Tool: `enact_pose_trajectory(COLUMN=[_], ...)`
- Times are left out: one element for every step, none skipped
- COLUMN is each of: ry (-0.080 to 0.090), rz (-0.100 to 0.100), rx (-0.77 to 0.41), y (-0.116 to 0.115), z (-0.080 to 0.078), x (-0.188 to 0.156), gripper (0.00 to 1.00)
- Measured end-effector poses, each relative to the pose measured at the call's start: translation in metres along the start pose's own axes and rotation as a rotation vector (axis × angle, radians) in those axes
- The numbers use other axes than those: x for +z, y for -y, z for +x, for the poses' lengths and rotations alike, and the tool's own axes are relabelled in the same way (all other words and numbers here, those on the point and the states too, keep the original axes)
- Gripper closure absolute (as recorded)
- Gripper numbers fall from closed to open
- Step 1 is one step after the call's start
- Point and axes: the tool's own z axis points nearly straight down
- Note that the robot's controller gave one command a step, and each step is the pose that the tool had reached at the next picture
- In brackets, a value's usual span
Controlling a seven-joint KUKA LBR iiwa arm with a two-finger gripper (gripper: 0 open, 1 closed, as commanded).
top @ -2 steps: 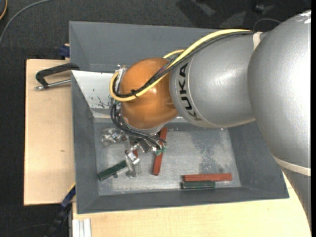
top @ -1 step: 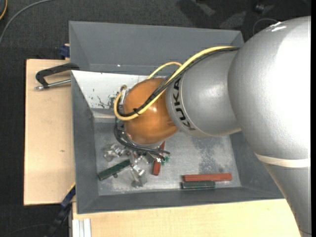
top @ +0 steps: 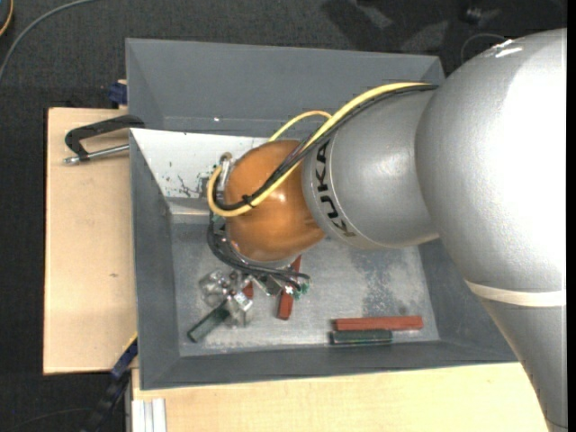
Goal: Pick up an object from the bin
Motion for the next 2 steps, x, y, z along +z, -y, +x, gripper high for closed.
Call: enact_pose_trajectory(ry=[0.014, 0.011], rz=[0.007, 0.005], rx=[0.038, -0.288], y=[0.033, 0.014], z=[-0.006, -0.044], x=[-0.125, -0.224], gripper=[1.00, 1.00])
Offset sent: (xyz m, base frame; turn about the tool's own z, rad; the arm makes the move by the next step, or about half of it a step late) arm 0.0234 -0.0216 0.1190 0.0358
